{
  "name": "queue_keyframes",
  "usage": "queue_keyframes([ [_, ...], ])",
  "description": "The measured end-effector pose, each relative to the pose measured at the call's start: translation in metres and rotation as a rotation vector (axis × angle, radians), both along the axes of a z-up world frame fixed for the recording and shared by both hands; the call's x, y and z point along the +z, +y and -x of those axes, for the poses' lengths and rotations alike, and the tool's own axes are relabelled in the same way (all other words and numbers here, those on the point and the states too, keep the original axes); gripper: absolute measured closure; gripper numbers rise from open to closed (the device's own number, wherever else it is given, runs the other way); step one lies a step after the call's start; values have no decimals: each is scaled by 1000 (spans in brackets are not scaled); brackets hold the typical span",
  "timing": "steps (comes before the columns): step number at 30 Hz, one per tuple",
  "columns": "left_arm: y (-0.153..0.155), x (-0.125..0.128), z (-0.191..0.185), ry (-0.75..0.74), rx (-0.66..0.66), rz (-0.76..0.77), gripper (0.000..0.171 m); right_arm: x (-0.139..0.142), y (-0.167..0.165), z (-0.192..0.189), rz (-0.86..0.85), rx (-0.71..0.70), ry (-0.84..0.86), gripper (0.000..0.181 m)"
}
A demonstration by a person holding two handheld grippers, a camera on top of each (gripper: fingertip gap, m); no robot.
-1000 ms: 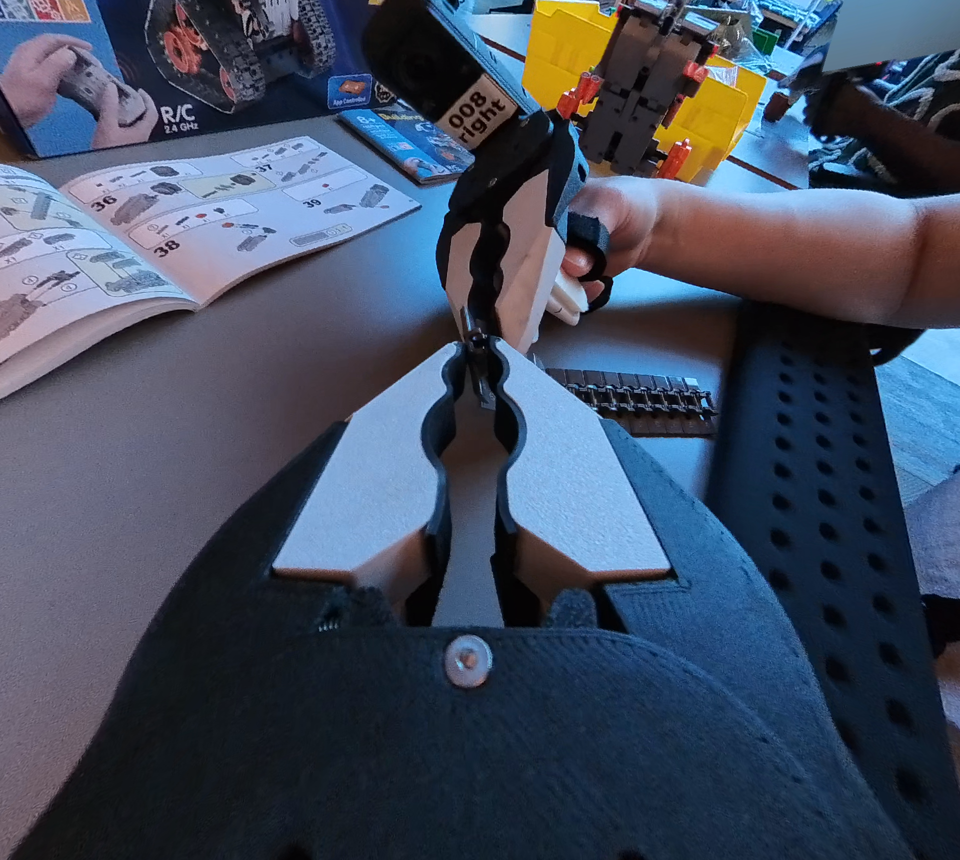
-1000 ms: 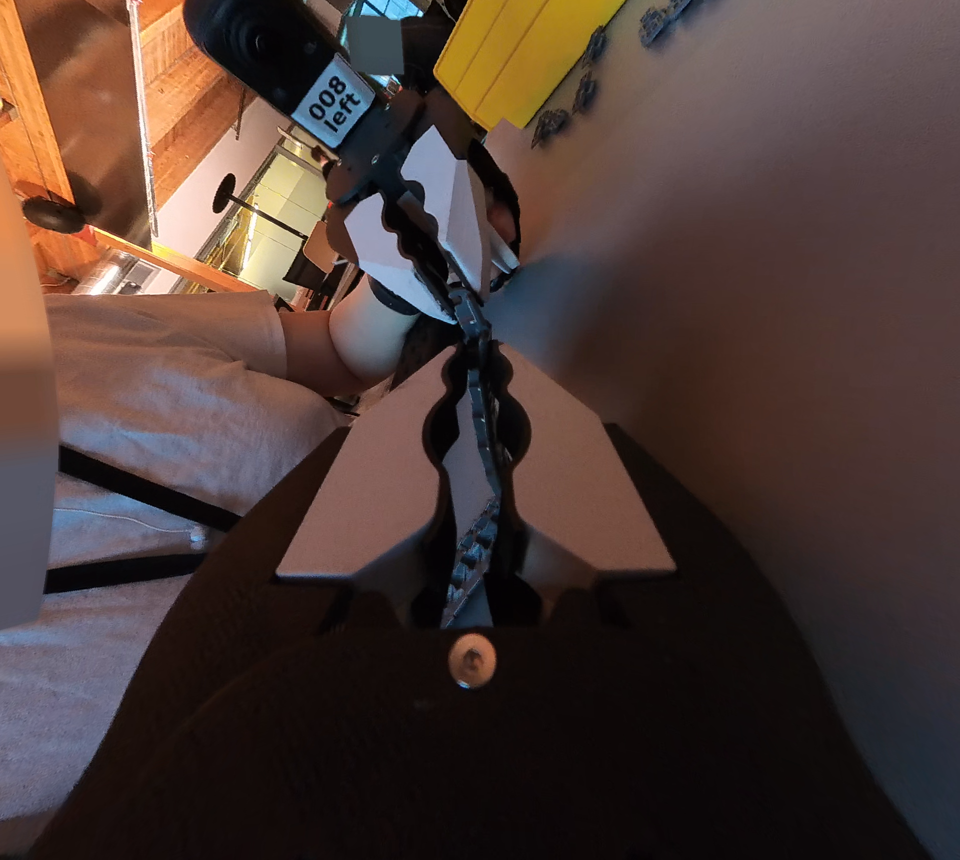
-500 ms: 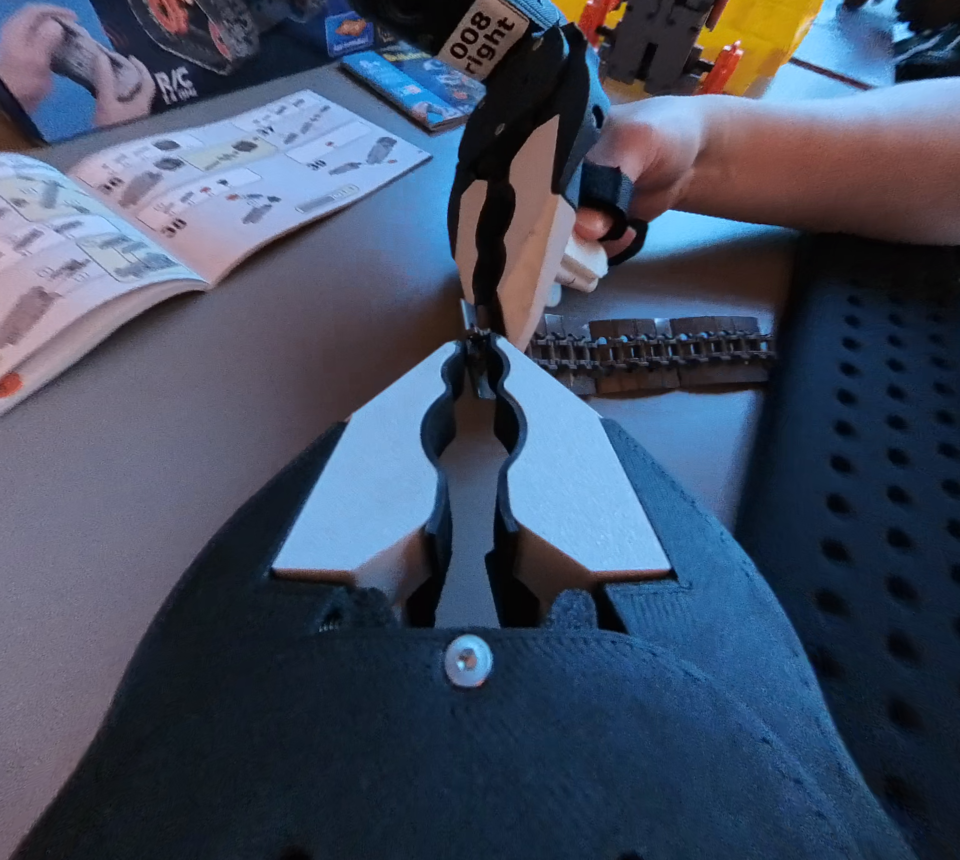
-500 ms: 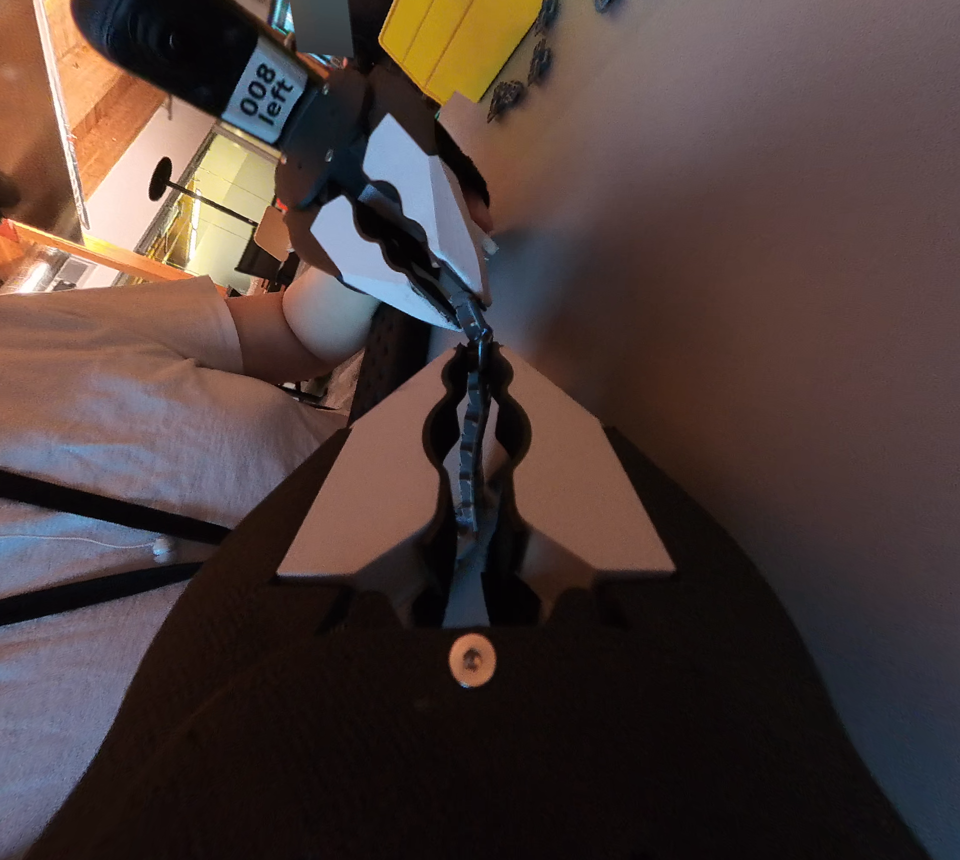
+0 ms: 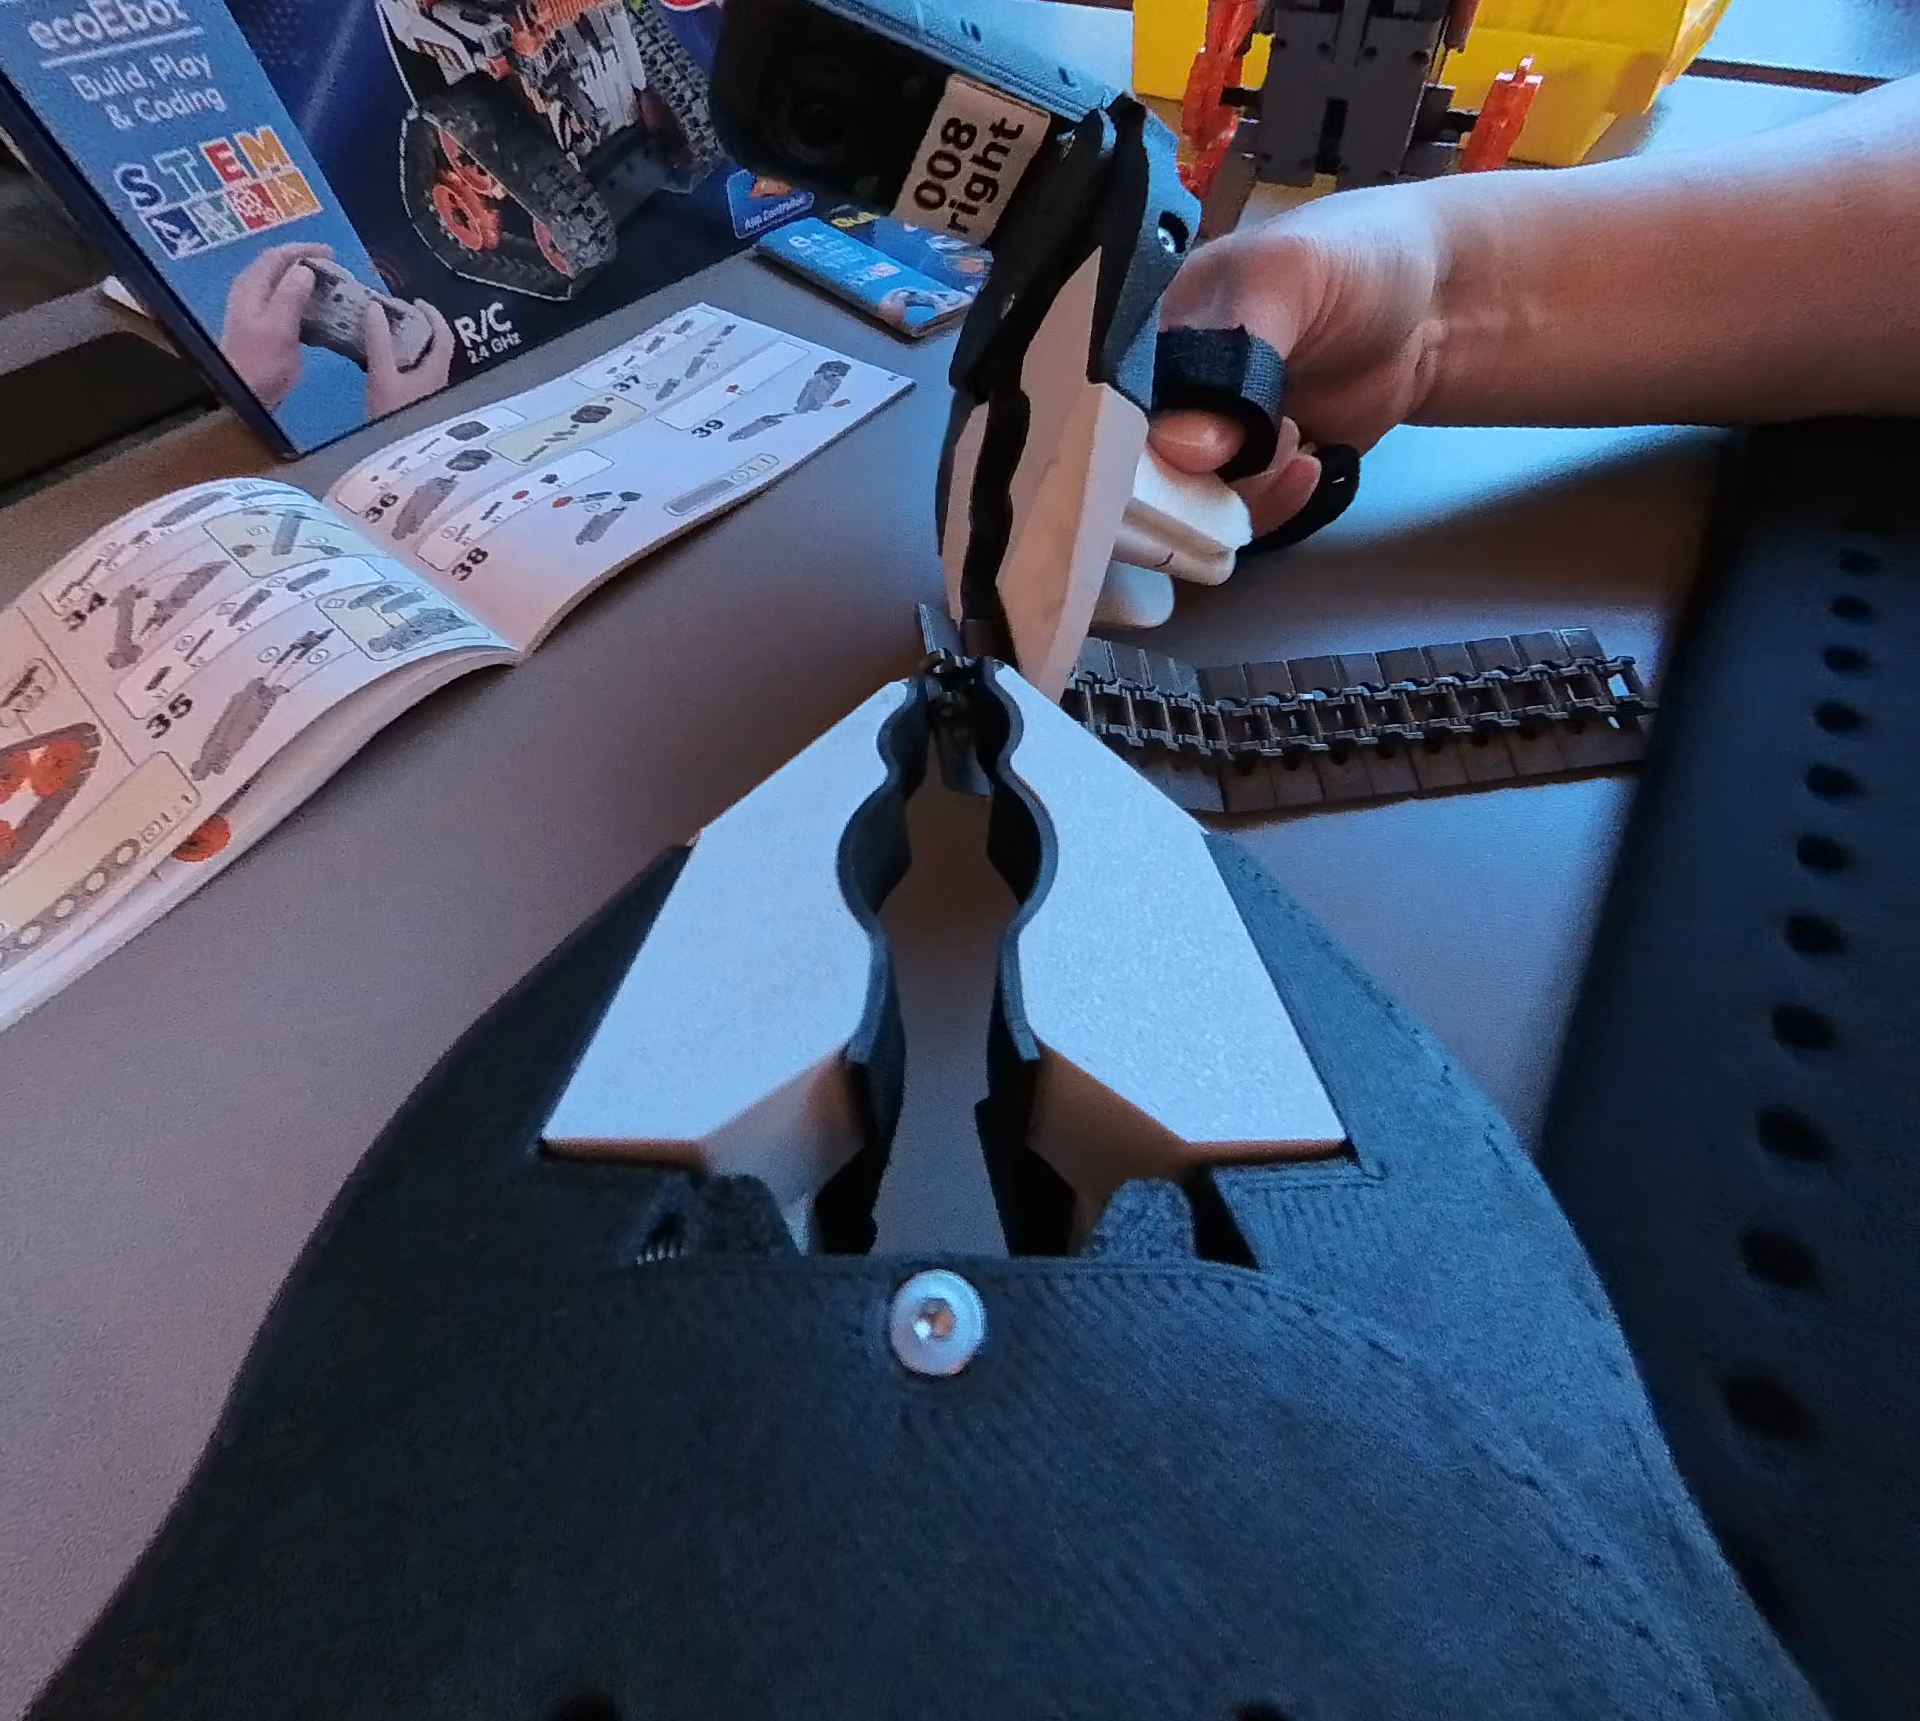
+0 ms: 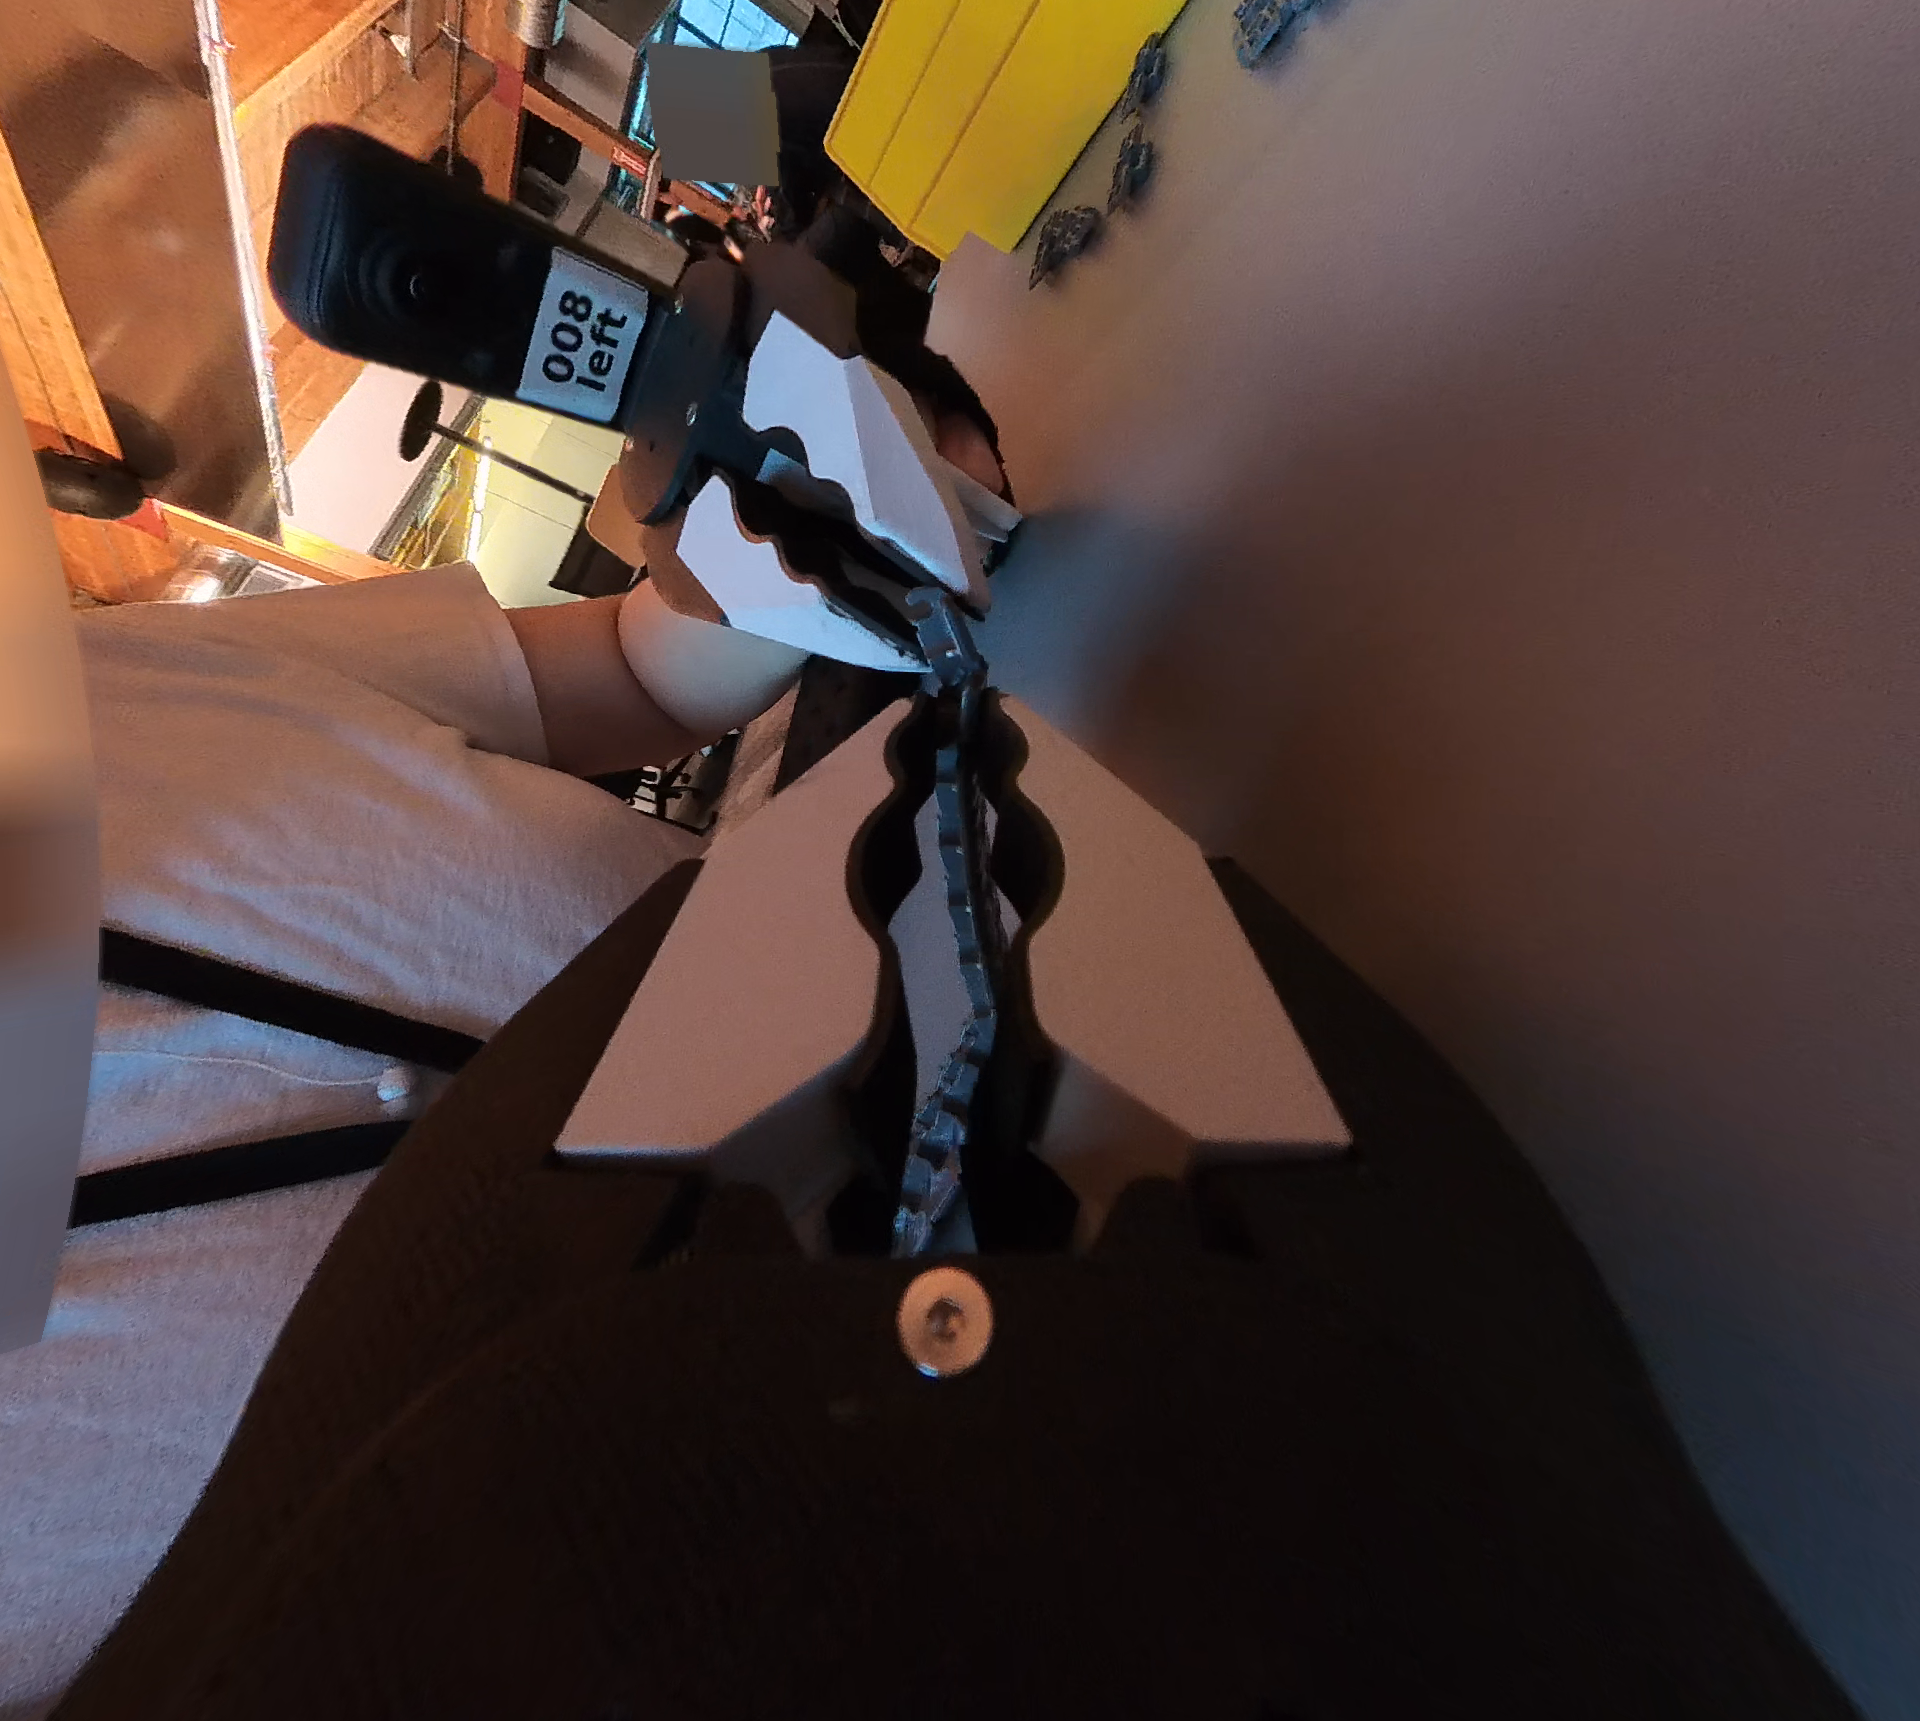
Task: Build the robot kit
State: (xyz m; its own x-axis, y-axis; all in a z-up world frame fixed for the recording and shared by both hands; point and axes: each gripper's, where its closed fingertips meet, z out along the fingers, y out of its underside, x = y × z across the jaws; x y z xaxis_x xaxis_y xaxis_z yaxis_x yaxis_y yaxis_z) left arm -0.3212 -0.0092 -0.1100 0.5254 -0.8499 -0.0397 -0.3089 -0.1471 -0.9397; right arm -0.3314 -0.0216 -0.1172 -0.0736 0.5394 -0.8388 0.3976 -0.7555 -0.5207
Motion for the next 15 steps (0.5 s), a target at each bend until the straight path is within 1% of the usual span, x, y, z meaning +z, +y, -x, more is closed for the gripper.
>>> queue_keyframes([
  [5, 0, 5, -2, -12, 8, -51, 163, 5, -1, -1, 49, -5, 26, 178],
  [8, -1, 14, -2, -73, 0, -61, 163, 13, -2, 0, 98, -8, 74, 179],
  [10, 0, 14, -3, -88, -5, -41, 162, 14, -2, 0, 94, -4, 80, 178],
  [12, 3, 19, -2, -144, 10, -19, 162, 18, 1, 0, 121, -20, 107, 180],
  [14, 7, 18, -1, -175, 1, 55, 163, 15, 4, 2, 142, -42, 92, 178],
  [15, 7, 20, -1, -223, -14, 106, 163, 16, 5, 1, 144, -34, 99, 178],
])
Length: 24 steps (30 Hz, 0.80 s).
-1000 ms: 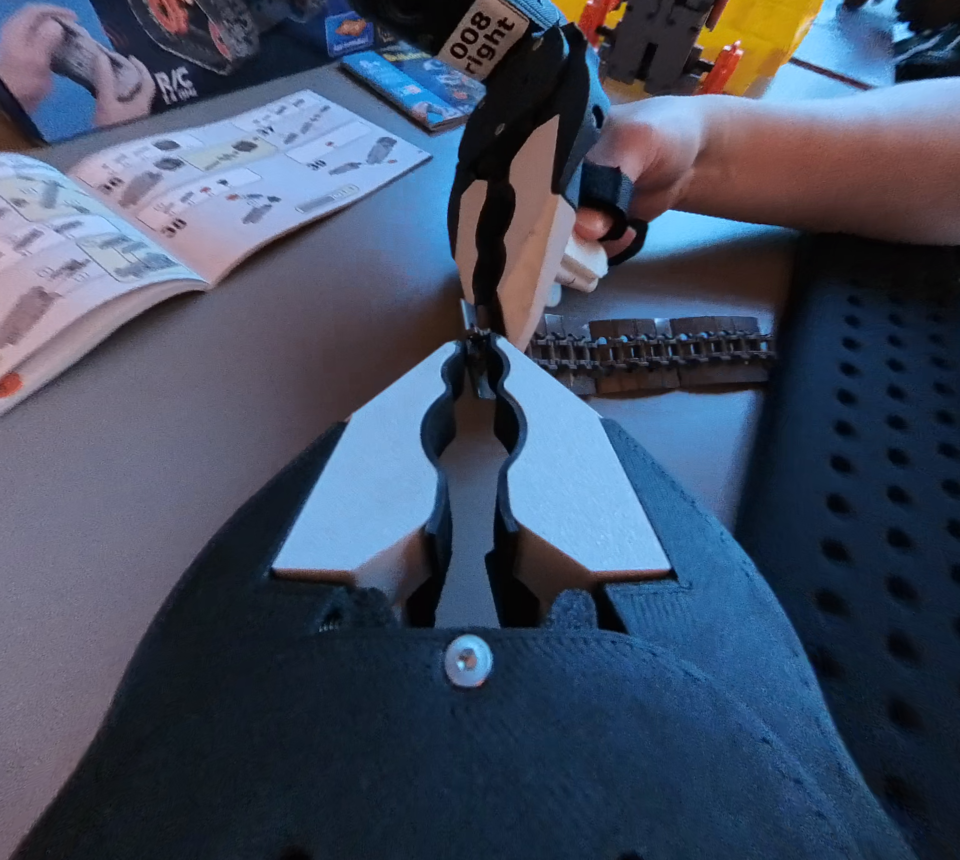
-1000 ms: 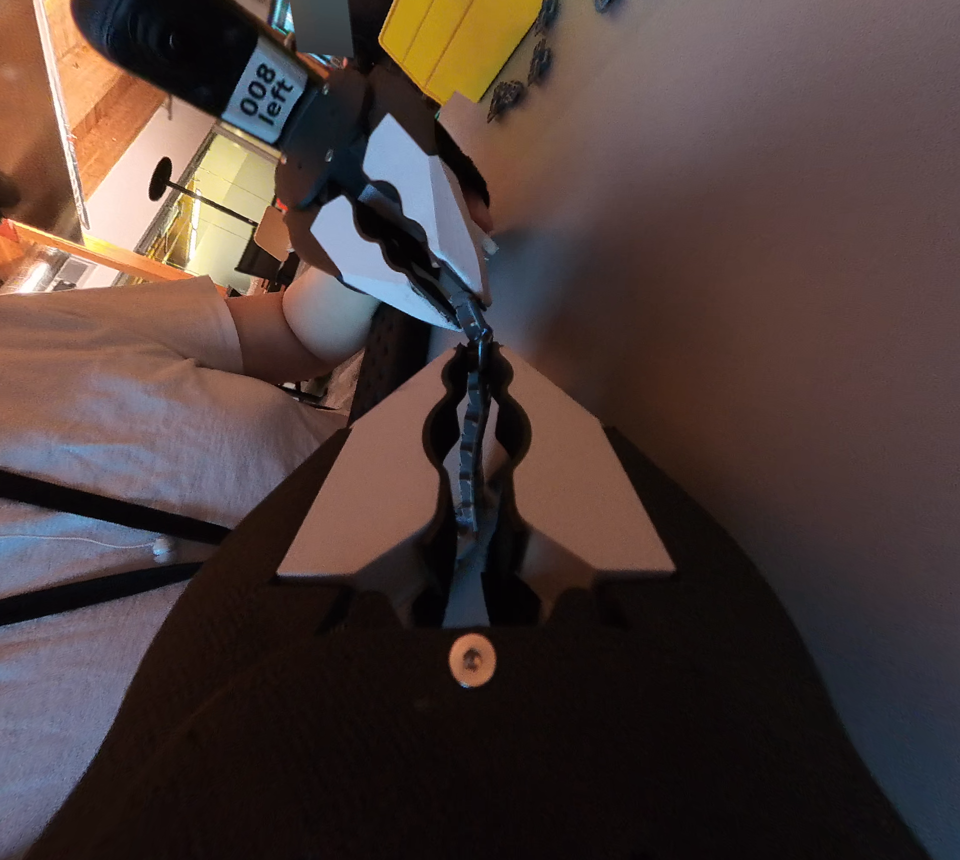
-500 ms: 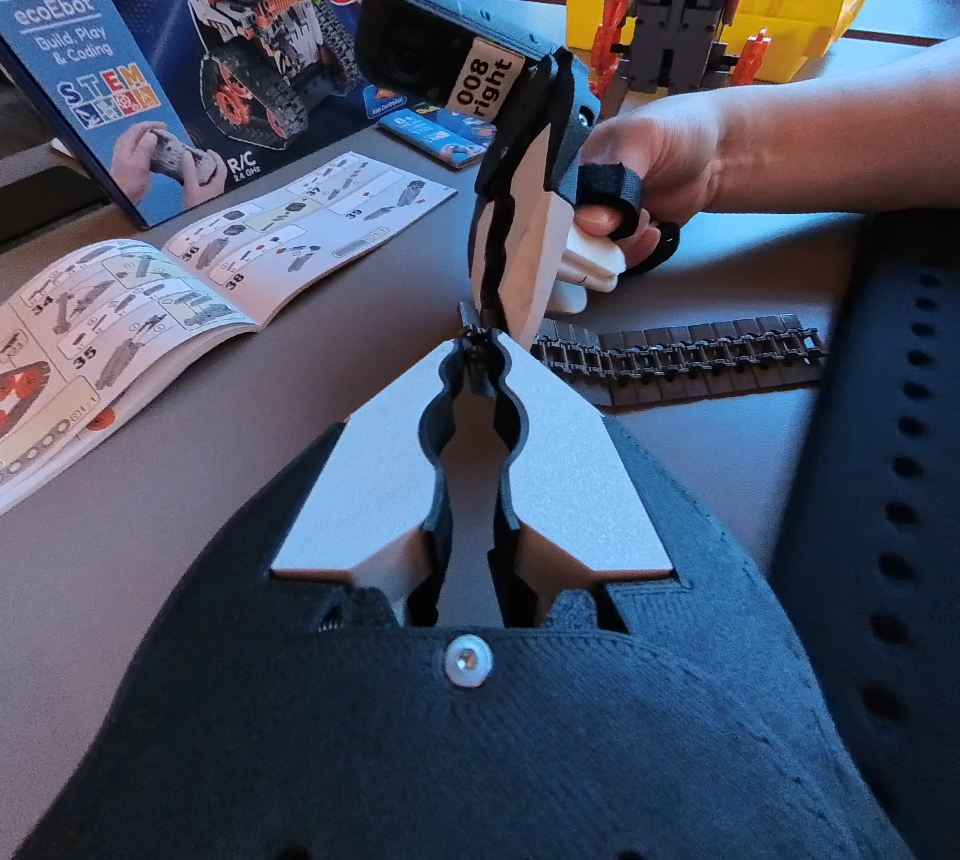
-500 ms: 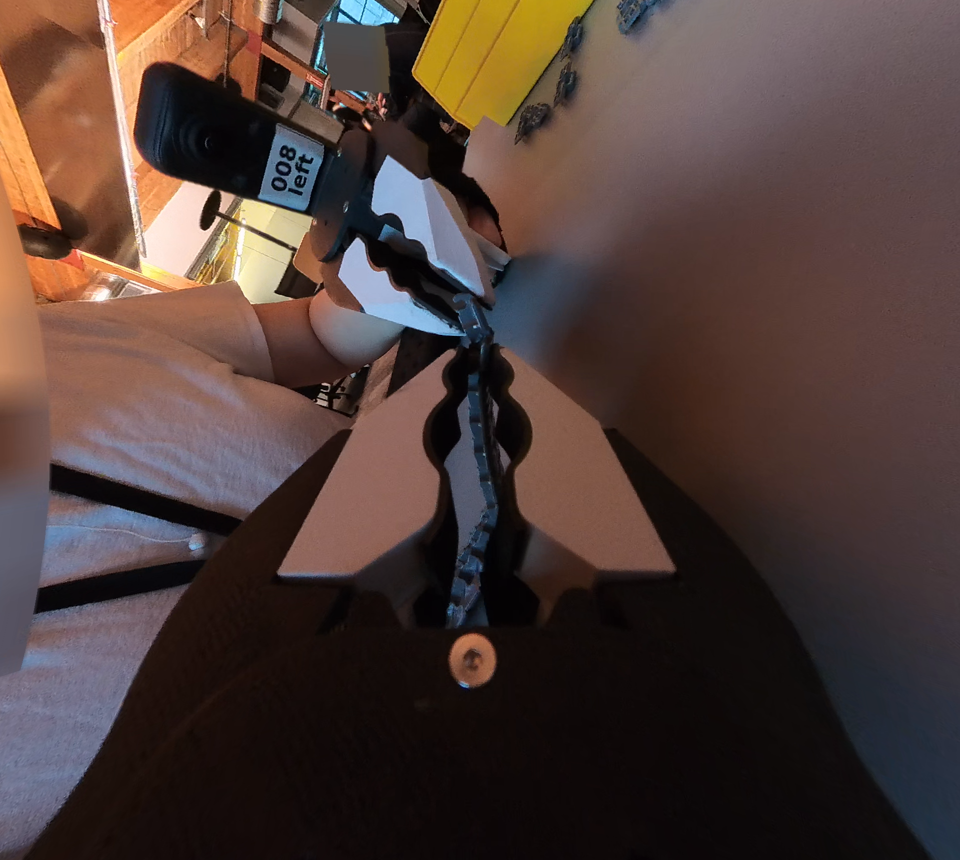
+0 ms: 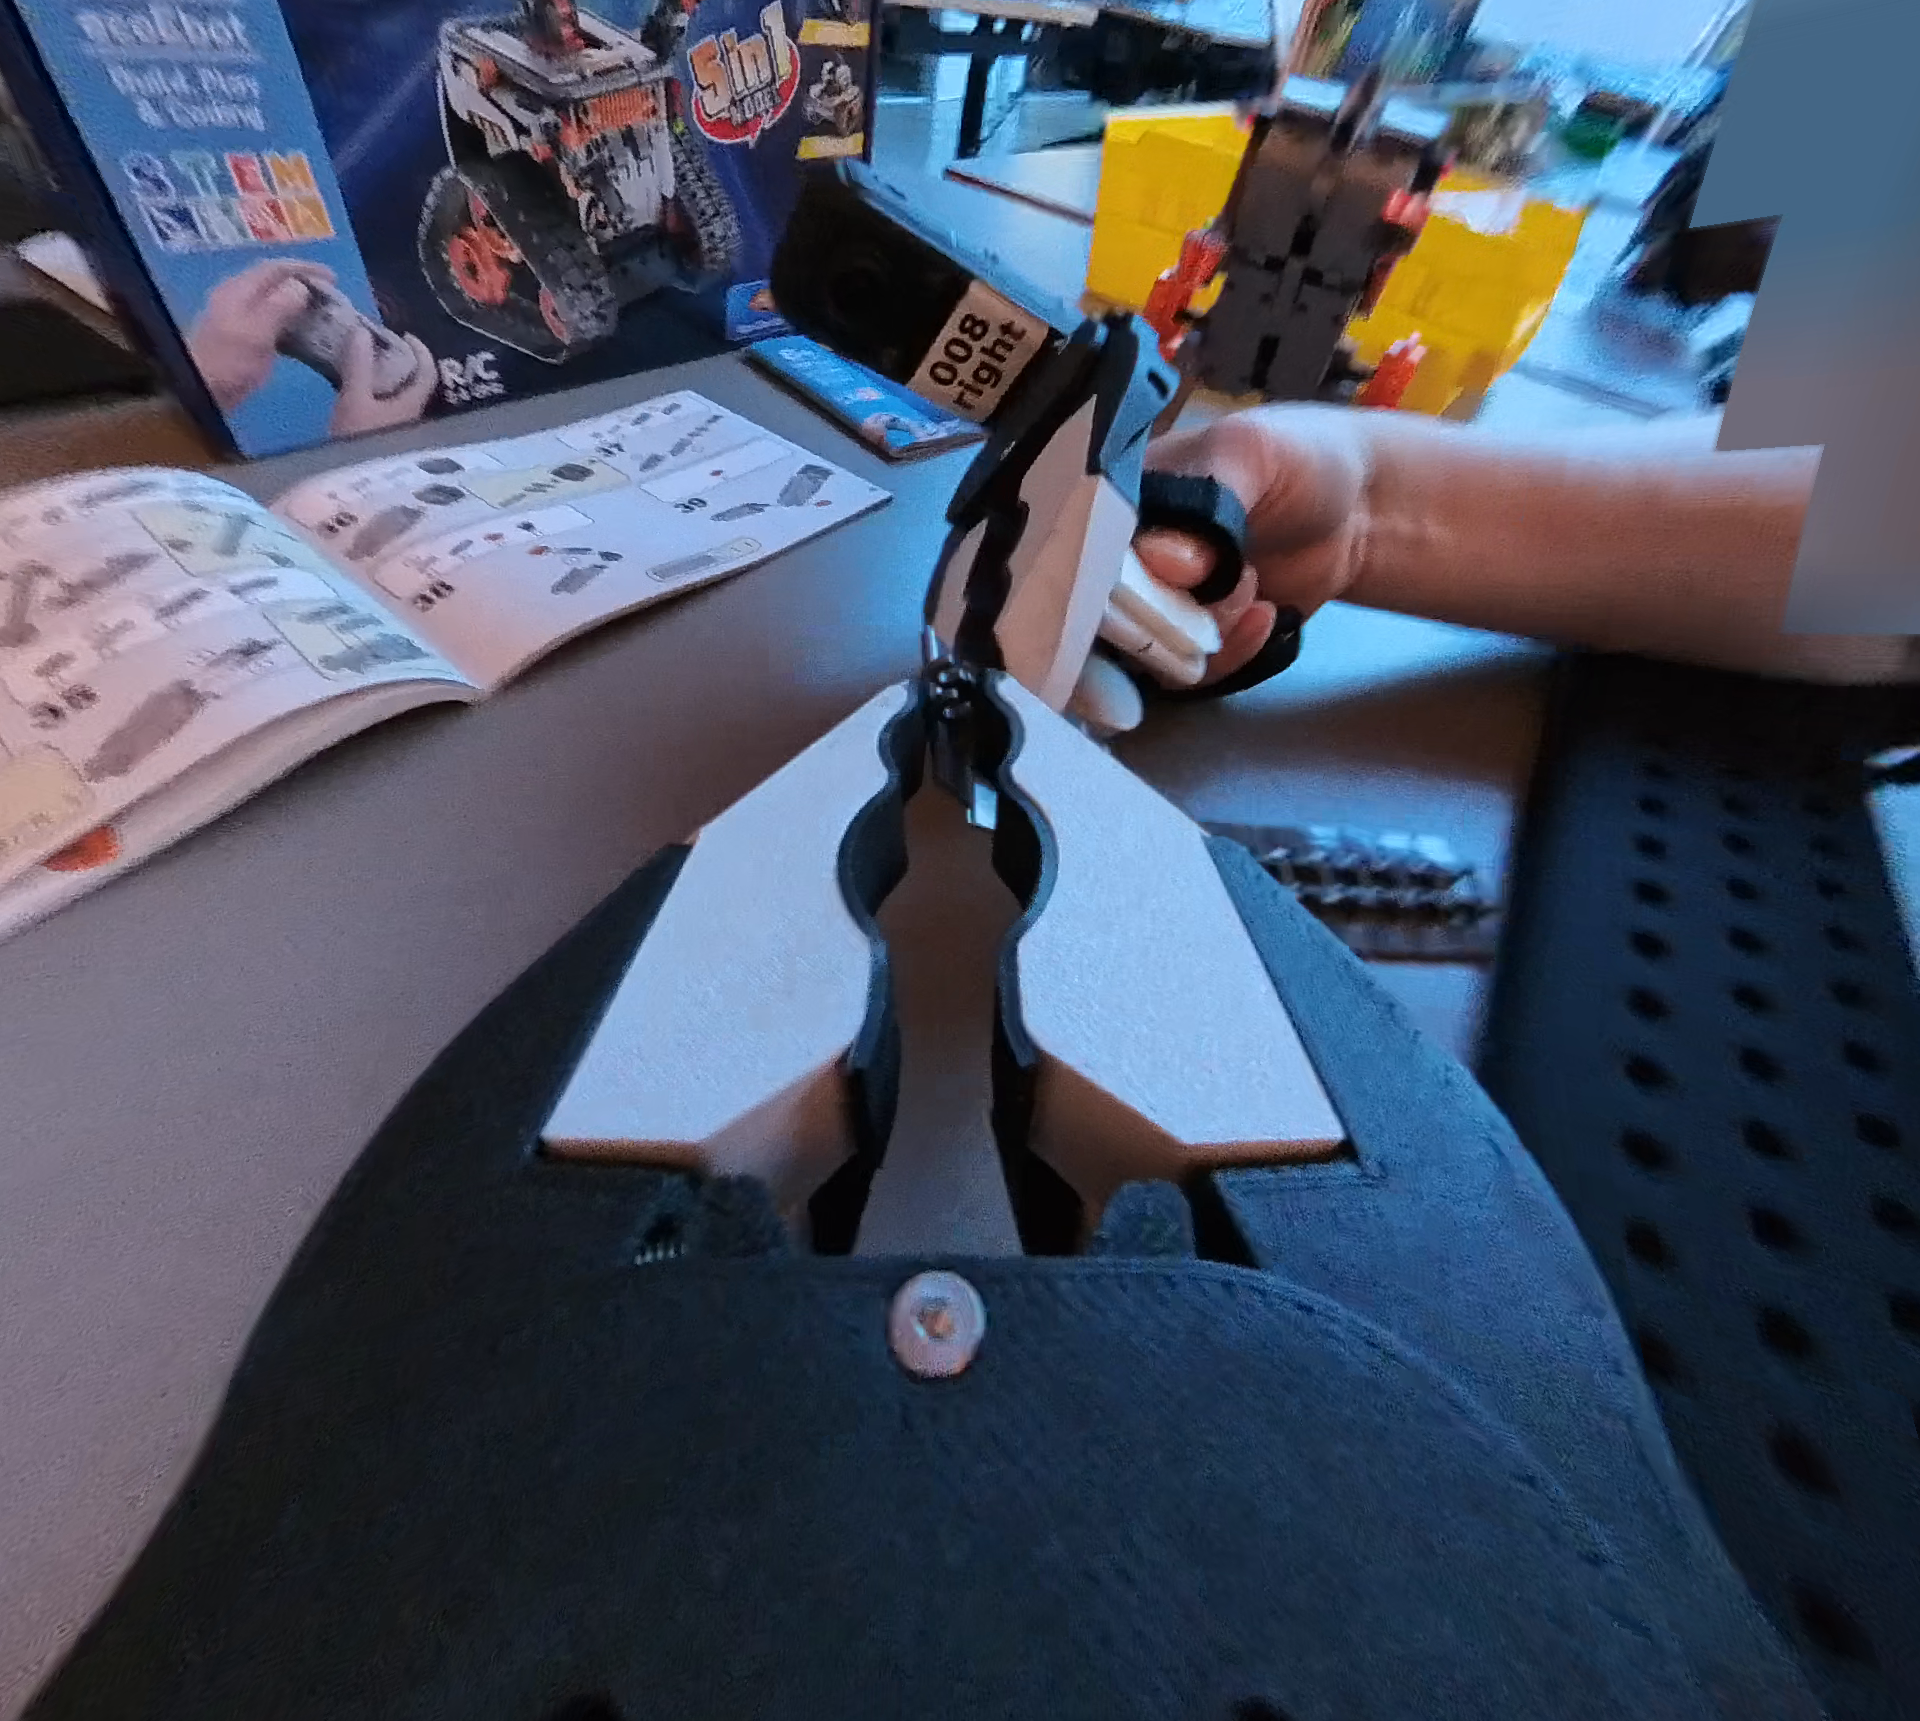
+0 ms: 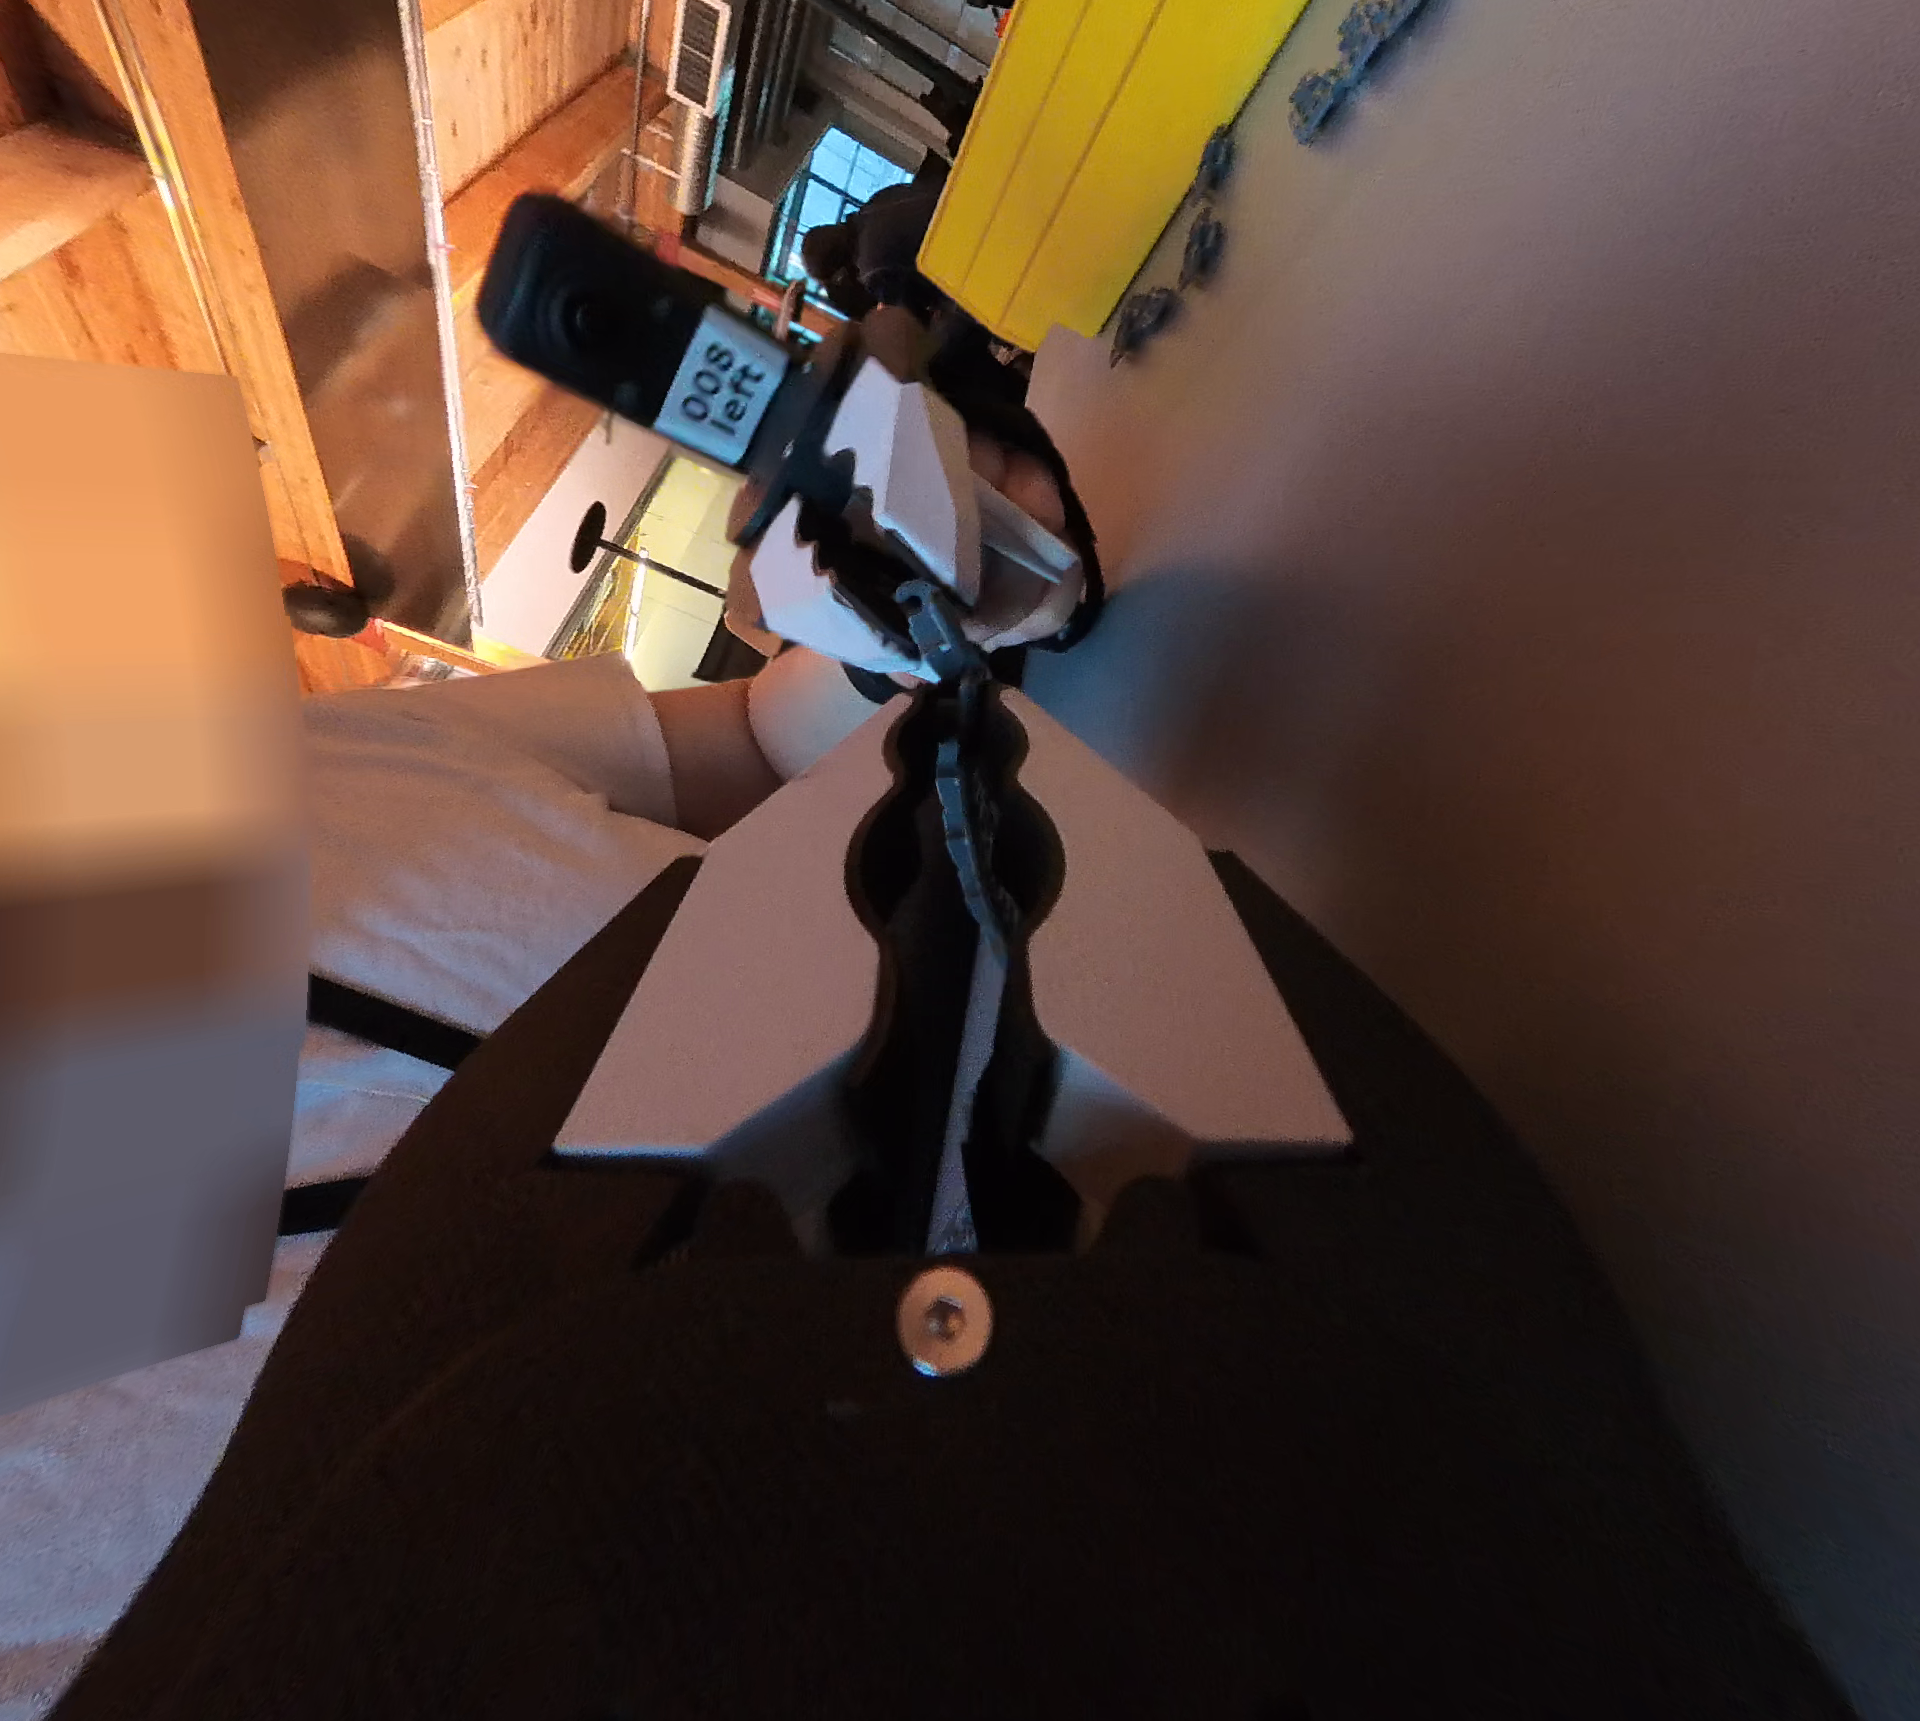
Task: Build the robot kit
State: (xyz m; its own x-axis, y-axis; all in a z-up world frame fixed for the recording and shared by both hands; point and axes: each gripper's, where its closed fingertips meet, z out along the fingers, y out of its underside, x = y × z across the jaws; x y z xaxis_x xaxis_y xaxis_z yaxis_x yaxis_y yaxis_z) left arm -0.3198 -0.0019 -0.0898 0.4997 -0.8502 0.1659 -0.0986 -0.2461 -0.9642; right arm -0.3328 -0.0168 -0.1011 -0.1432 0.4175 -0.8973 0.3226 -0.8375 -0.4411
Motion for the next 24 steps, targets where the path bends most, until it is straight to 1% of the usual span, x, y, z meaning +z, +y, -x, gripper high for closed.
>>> queue_keyframes([
  [1, 1, 2, 0, -44, -12, 55, 164, 1, 1, 0, 0, 0, 10, 178],
  [3, 1, -1, 1, -68, -31, 117, 164, -1, 1, 1, -14, -3, -1, 178],
  [7, -2, -5, 2, -30, -25, 104, 164, -5, -1, 2, -48, 2, -28, 177],
  [13, -1, -4, 7, -65, -30, 156, 166, -9, 0, 1, -45, 0, -48, 177],
  [18, -3, -10, 7, -26, -46, 165, 167, -15, -2, 0, -60, 13, -83, 177],
  [24, -5, -13, 7, -17, -66, 199, 163, -16, -4, 0, -72, 29, -92, 177],
])
